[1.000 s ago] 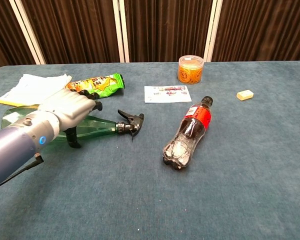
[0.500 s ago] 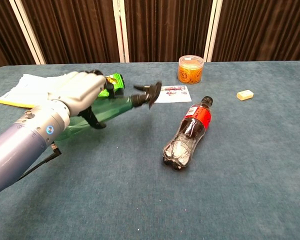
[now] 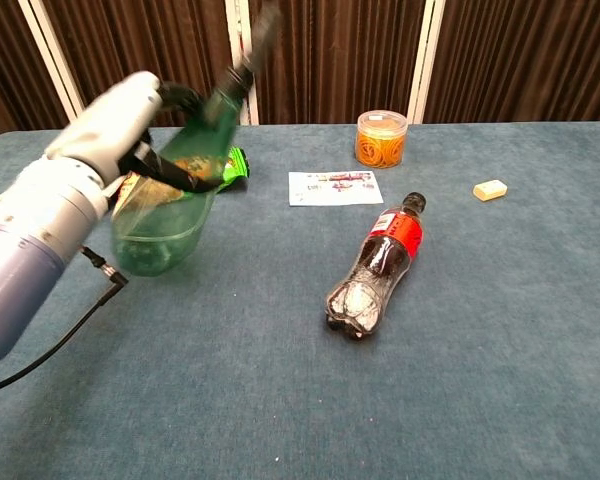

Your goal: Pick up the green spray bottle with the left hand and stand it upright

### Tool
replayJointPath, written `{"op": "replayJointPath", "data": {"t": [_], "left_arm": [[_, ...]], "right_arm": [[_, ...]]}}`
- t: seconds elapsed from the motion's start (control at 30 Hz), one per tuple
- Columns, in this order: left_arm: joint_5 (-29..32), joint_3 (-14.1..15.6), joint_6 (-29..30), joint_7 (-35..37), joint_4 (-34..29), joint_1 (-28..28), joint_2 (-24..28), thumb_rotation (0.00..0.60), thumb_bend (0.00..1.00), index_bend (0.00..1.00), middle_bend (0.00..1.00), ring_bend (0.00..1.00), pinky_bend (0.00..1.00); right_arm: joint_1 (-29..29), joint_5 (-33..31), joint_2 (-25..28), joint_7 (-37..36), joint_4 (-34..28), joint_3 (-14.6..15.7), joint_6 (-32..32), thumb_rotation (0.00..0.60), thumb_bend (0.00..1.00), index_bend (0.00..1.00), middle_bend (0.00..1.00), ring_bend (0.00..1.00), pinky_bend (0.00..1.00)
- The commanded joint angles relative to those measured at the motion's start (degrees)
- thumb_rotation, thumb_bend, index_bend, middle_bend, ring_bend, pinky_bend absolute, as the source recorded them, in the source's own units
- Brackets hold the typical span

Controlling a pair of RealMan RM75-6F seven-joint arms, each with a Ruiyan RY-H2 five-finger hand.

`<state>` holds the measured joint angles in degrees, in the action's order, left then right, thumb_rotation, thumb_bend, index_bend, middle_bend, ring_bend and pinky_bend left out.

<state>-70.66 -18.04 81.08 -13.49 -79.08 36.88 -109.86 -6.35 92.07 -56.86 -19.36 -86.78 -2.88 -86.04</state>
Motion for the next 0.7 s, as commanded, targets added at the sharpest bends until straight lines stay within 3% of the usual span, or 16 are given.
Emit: {"op": "replayJointPath", "data": {"t": [0.03, 0.37, 0.7], "left_arm": [[-0.13, -3.53, 3.17, 12.57, -3.09, -3.51, -0.22, 0.600, 0.41, 0.75, 0.32, 0.10, 0.13], [-2.90, -1.38, 5.02, 24.67, -1.73, -7.47, -0.77, 0.600, 0.40, 0.74, 0.32, 0.10, 0.13], [-3.03, -0.64, 2.49, 25.85, -3.12, -8.52, 0.79, 0.600, 0.40, 0.74, 0.32, 0.10, 0.13]], "right_arm": [[-0.29, 0.25, 0.09, -0.10, 0.06, 0.32, 0.54, 0.600, 0.11, 0.00, 0.00, 0.00, 0.00], [-0.78, 0.23, -0.03, 0.23, 0.00, 0.54, 1.22, 0.600, 0.11, 0.00, 0.00, 0.00, 0.00], [-1.13, -0.24, -0.48, 1.43, -0.13, 0.52, 1.75, 0.600, 0.11, 0.00, 0.00, 0.00, 0.00]]}}
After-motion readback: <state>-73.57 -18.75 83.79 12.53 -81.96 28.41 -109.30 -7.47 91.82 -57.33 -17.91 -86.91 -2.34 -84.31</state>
